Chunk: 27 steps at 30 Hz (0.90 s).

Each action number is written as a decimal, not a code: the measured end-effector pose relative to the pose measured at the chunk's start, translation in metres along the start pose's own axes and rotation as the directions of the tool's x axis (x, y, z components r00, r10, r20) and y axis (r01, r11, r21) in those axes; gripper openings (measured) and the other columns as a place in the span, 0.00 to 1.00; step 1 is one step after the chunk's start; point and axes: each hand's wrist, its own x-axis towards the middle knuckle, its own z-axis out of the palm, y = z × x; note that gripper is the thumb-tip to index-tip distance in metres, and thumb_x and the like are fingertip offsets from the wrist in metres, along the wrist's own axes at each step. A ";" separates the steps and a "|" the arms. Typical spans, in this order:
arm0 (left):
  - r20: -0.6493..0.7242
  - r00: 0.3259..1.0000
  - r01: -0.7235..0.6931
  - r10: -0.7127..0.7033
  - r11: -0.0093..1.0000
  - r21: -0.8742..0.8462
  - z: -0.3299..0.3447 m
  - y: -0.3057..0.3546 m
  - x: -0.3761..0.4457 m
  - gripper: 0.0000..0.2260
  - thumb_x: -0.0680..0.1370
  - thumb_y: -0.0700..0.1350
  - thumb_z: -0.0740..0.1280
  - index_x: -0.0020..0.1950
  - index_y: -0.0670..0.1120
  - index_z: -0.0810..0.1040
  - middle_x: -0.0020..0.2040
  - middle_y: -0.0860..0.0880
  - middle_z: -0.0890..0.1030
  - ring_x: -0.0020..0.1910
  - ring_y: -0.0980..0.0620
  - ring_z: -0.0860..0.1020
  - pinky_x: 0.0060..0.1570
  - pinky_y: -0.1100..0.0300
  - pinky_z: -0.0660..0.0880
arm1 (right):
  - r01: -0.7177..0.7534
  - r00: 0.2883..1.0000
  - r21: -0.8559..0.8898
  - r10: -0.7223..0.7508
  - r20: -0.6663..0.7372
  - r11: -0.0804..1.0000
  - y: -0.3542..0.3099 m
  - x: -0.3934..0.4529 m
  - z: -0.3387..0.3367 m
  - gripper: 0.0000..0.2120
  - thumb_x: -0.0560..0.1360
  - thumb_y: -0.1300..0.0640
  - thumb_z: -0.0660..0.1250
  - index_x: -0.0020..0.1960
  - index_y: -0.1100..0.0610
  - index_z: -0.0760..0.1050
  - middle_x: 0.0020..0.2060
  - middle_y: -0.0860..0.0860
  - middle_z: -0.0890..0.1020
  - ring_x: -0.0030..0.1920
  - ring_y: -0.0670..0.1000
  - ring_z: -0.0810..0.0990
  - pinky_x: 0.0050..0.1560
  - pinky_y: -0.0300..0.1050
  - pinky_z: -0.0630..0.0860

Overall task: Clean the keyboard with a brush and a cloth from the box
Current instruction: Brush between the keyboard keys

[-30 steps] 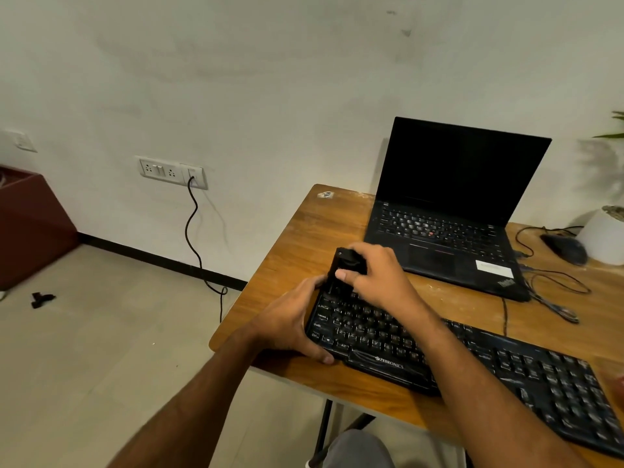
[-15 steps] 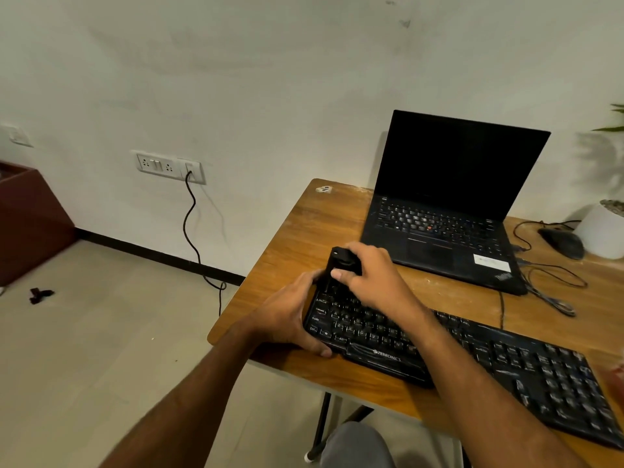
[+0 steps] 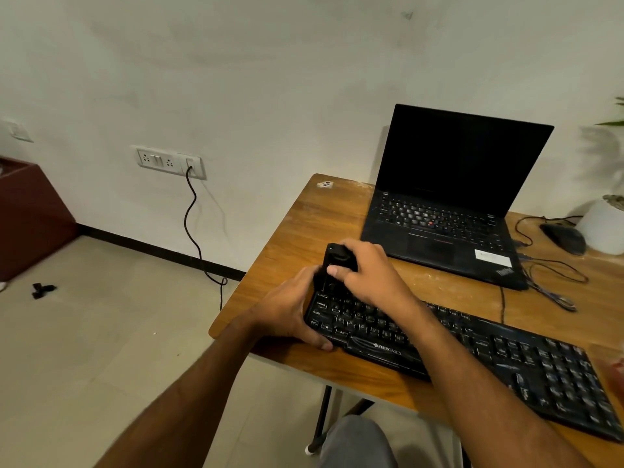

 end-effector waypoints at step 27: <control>-0.015 1.000 -0.019 0.019 1.000 0.020 0.000 -0.001 0.003 0.58 0.60 0.56 0.87 0.81 0.53 0.56 0.72 0.59 0.69 0.70 0.60 0.70 0.72 0.53 0.72 | 0.055 0.988 0.041 -0.049 -0.148 0.998 0.003 -0.010 0.012 0.09 0.76 0.55 0.72 0.55 0.53 0.76 0.44 0.48 0.81 0.45 0.47 0.79 0.41 0.42 0.74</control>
